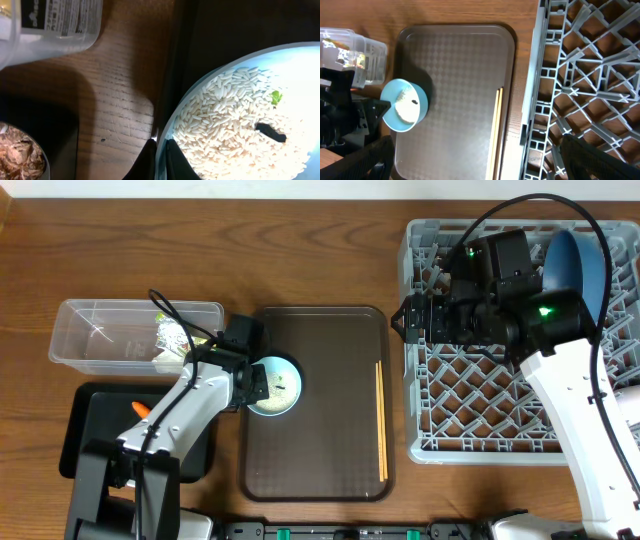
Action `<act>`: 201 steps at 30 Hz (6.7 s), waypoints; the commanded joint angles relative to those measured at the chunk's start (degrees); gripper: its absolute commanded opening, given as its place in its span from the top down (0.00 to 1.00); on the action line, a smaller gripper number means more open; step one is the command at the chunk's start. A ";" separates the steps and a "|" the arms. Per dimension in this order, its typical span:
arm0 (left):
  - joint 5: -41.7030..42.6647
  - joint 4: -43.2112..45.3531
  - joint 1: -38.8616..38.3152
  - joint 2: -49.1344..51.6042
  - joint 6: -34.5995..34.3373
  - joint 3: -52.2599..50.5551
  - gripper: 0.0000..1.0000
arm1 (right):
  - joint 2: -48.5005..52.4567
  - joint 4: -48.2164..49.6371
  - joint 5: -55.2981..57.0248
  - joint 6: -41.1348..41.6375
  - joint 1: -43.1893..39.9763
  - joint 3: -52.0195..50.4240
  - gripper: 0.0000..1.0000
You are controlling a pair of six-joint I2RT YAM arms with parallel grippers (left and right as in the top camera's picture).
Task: Sort waste into correct bins and load items into the dishwasher rack
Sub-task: 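Grip the white rice bowl's rim with the left gripper, then lift the rice bowl and carry it left over the black tray, then tip the bowl over the black tray to dump the rice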
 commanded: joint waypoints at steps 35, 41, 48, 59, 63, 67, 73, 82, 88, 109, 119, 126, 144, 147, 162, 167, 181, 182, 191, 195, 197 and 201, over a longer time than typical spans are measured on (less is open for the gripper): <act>16.68 -0.81 -1.92 -2.51 0.66 1.31 0.94 | 0.15 0.09 -0.22 0.37 0.70 0.17 0.01; 16.65 0.79 -3.52 2.58 0.63 1.33 0.94 | 0.15 -0.11 -0.20 0.37 0.70 0.17 0.01; 16.57 2.32 -3.52 2.99 0.63 1.33 0.83 | 0.15 0.17 -0.20 0.37 0.70 0.17 0.01; 15.54 4.02 -3.54 3.41 0.85 1.31 0.75 | 0.15 0.09 -0.22 0.39 0.70 0.17 0.01; 15.52 3.93 -3.54 5.18 0.85 1.31 0.75 | 0.15 0.11 -0.22 0.39 0.70 0.17 0.01; 15.54 3.74 -3.52 6.29 0.85 1.31 0.86 | 0.15 0.09 -0.22 0.39 0.70 0.17 0.01; 15.32 3.63 -3.52 6.27 0.85 1.33 0.94 | 0.15 0.11 -0.20 0.39 0.70 0.17 0.01; 10.21 -8.09 -3.50 -0.39 0.81 5.97 0.95 | 0.15 0.11 -0.20 0.37 0.70 0.17 0.01; 2.89 -24.55 -2.80 -10.16 0.61 13.27 0.94 | 0.15 0.11 -0.22 0.37 0.70 0.17 0.01; -24.39 -43.12 33.97 -16.90 -6.47 18.71 0.94 | 0.15 0.09 0.04 -0.74 0.70 0.17 0.01; -41.92 -44.89 38.93 -6.91 -15.43 18.71 0.94 | 0.15 0.35 0.00 -0.94 0.70 0.17 0.01; -51.36 -48.59 38.93 3.37 -17.59 18.71 0.94 | 0.15 0.26 -0.02 -0.94 0.70 0.17 0.01; -53.57 -48.68 38.71 9.40 -17.40 18.71 0.94 | 0.15 0.70 0.00 -0.94 0.70 0.17 0.01; -53.99 -48.61 38.38 9.40 -17.40 18.71 0.94 | 0.15 0.72 0.00 -0.94 0.70 0.17 0.01; -58.21 -48.65 33.33 9.53 -15.15 18.75 0.94 | 0.15 1.16 -0.68 -1.14 0.74 0.17 0.01; -62.27 -48.50 33.35 9.53 -13.77 18.75 0.94 | 0.15 1.18 -0.68 -1.14 0.61 0.17 0.01; -60.70 -45.03 33.29 9.60 -10.12 18.53 0.94 | 0.15 0.92 -1.07 -1.14 0.70 0.17 0.01; -61.33 -44.96 33.27 9.60 -9.22 18.53 0.94 | 0.15 0.85 -1.07 -1.14 0.70 0.17 0.01; -58.29 -42.25 29.42 10.91 -7.39 17.55 0.94 | 0.15 1.33 -1.07 -1.14 0.70 0.17 0.01; -62.88 -41.51 28.59 10.84 -3.19 17.57 0.94 | 0.15 1.36 -1.05 -1.14 0.70 0.17 0.01; -59.12 -41.03 28.04 10.93 -3.76 17.51 0.94 | 0.15 1.42 -1.07 -1.11 0.70 0.17 0.01; -70.99 -40.65 28.13 10.86 2.84 17.79 0.94 | 0.15 1.03 -1.07 -1.14 0.70 0.17 0.01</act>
